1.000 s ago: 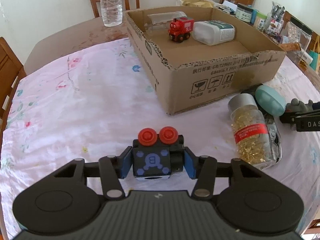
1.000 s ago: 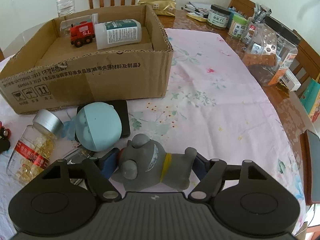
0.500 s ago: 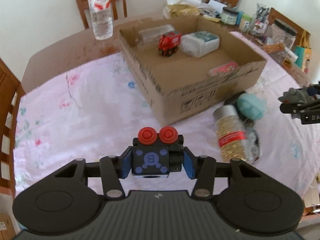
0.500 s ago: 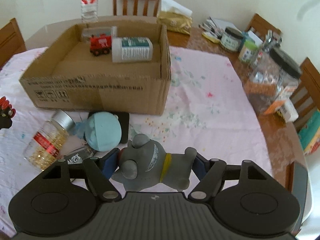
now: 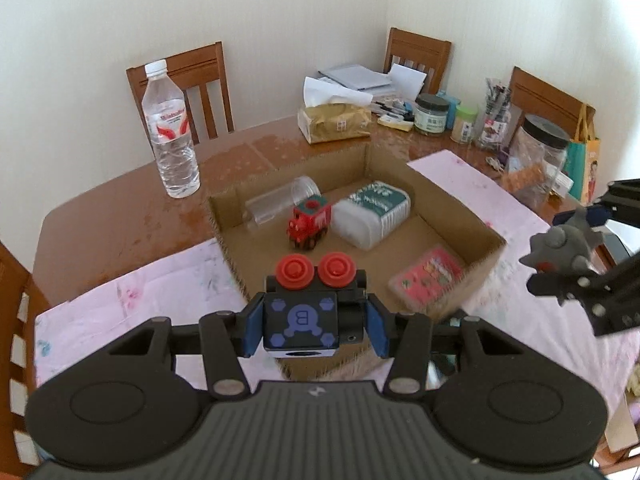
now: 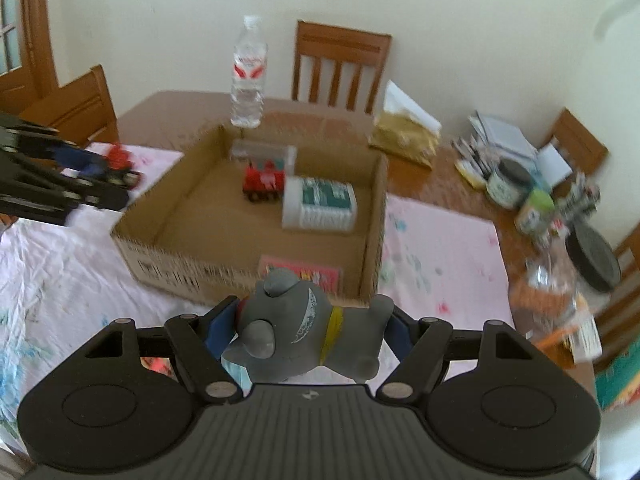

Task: Organize rigid objects
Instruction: 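Lower the cube into the box and open the left tool while the right tool carries the grey toy, then lower the grey toy into the cardboard box and open the right tool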

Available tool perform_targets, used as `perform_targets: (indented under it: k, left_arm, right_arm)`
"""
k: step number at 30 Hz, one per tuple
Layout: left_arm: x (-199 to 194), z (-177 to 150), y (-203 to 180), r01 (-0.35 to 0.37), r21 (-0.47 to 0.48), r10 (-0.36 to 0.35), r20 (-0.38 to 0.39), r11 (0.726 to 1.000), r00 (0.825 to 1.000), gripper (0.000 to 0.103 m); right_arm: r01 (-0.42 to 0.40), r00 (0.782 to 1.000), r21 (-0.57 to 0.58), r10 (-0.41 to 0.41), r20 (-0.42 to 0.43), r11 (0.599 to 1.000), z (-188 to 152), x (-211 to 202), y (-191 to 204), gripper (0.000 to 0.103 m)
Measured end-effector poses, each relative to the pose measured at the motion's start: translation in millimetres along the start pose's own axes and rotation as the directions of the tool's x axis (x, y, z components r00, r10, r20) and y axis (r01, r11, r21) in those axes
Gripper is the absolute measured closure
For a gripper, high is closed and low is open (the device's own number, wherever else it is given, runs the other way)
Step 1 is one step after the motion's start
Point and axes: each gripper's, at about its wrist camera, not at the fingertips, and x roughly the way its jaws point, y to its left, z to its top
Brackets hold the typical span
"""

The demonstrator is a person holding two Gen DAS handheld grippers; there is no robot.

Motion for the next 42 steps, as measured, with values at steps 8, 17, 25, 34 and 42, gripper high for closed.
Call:
perform_targets:
  k: [8,17,25,34,42]
  left_arm:
    - [33.0,-5.1,-3.5,-0.02,-0.086,0.019,-0.007,0.996,1.0,0.05]
    - [-8.6,-23.1,-3.7,-0.144,-0.188,0.162,0.079,0.971,0.984,0.002]
    - [-34.6,-56.4,3.5,-0.253,-0.218,0.262,0.012,0.943,0.965,0.002]
    - [-61.0,-84.1,24.4,-0.352,-0.306,0.362,-0.026,0.885,0.932,0.002]
    - [-75.7,-95.3,33.8,-0.377,-0.356,0.382,-0.058,0.855,0.922,0.002]
  right_arm:
    - [-0.011,1.0,-0.028,0.011,0.029,1.0,21.7,7.1,-0.4,0.024]
    - [-0.052,0.998,-0.059,0.053,0.021,0.997,44.4,26.1,1.2,0.024]
    - [-0.116,0.993,-0.093,0.116,-0.008,0.989,68.9,57.9,17.3,0.024]
    - [-0.169,0.985,-0.163,0.165,-0.042,0.972,99.5,99.7,55.9,0.024]
    - [-0.145,0.989,-0.143,0.145,-0.008,0.979,112.5,94.3,65.2,0.0]
